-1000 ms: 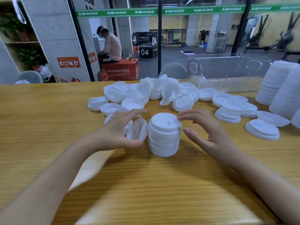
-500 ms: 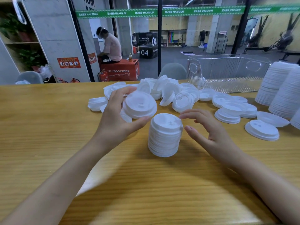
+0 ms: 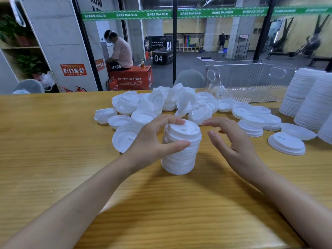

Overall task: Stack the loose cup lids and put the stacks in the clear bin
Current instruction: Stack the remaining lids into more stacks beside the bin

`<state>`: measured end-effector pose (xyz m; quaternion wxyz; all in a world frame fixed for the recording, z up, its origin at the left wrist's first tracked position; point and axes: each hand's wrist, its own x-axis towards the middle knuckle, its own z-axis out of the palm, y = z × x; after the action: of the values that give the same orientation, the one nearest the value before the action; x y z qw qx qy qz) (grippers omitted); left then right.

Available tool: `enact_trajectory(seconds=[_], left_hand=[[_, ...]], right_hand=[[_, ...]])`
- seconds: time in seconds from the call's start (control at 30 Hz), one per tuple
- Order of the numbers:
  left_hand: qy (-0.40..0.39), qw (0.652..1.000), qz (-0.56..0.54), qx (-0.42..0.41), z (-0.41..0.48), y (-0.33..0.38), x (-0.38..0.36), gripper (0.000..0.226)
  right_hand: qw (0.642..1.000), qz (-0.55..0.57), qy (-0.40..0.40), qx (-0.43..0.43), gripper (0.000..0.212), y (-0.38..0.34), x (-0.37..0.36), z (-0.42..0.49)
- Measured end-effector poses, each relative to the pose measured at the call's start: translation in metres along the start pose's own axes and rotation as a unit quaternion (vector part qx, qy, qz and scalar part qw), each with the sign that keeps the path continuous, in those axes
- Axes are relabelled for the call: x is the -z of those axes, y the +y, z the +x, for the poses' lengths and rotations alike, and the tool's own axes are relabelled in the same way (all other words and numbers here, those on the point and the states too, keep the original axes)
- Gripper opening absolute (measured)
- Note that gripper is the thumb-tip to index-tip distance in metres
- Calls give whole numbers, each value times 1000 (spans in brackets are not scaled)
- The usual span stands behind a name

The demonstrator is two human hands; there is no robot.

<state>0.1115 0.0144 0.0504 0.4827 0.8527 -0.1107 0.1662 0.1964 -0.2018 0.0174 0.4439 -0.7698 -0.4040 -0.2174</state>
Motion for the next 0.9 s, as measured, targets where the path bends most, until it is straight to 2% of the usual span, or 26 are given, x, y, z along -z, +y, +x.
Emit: enact_trajectory(seconds=[0.3, 0.47, 0.67, 0.9], left_hand=[[-8, 1000, 30, -5, -6, -3, 1, 45], [-10, 999, 33, 2, -11, -5, 9, 56], [3, 999, 30, 34, -16, -9, 20, 42], [3, 998, 47, 41, -23, -11, 30, 41]], right_hand=[[1000, 7, -24, -3, 34, -1, -1, -2], [997, 35, -65, -15, 36, -5, -1, -4], [995, 48, -81, -9, 39, -4, -8, -5], [995, 56, -84, 14, 36, -8, -18, -2]])
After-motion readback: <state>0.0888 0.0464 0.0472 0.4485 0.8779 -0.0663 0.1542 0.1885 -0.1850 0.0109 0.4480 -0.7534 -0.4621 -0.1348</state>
